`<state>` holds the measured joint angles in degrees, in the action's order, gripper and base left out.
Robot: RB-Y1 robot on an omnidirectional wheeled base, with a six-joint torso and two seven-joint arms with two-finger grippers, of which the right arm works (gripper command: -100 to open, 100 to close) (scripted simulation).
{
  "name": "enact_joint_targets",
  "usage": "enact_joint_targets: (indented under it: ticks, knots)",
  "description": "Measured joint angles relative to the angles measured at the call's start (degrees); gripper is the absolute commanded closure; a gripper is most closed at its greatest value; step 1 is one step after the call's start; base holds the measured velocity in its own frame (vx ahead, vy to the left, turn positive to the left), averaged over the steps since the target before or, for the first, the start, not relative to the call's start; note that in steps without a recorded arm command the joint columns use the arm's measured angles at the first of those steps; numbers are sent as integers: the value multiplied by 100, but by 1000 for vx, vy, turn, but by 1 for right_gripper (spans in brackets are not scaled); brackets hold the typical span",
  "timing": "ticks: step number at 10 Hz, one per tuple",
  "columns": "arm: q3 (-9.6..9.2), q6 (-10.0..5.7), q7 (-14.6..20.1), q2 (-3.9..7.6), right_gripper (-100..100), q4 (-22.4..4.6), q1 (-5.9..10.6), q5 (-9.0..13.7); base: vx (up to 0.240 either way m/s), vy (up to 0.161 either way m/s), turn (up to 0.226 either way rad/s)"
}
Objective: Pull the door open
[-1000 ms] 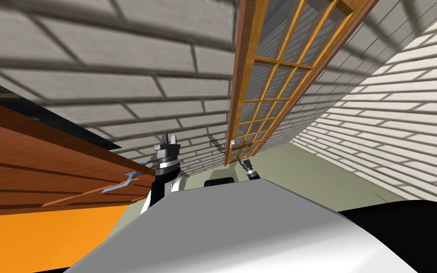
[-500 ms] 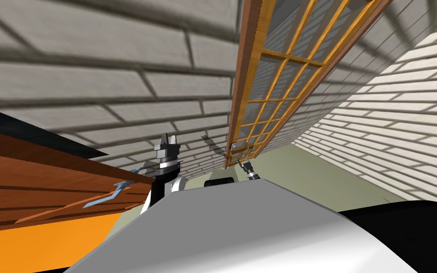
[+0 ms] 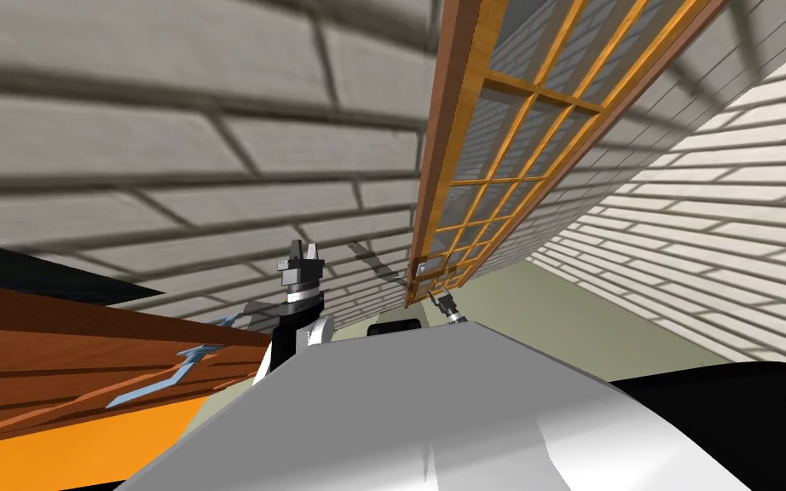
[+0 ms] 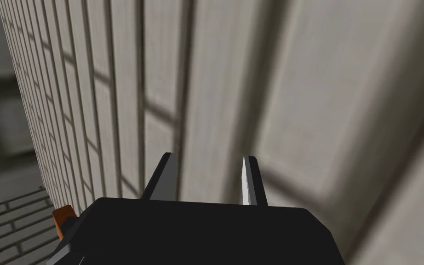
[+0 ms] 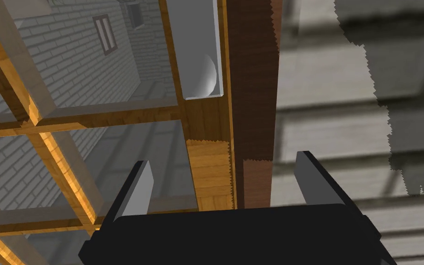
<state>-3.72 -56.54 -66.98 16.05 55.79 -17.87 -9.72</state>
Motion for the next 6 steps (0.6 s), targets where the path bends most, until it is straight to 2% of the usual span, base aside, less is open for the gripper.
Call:
enact_joint_targets:
  ticks: [1,2,4,6]
  knots:
    - [-5,-42,-101,3,-100,-108,10,-18,50,-20,-1]
    - [-6,-51,-126,3,-100,-119,11,-20,39,78,192]
    - [140,-185,-101,66,-100,-427,107,79,133,156,275]
    - [324,-284,-44,152,-100,-711,228,204,163,101,218]
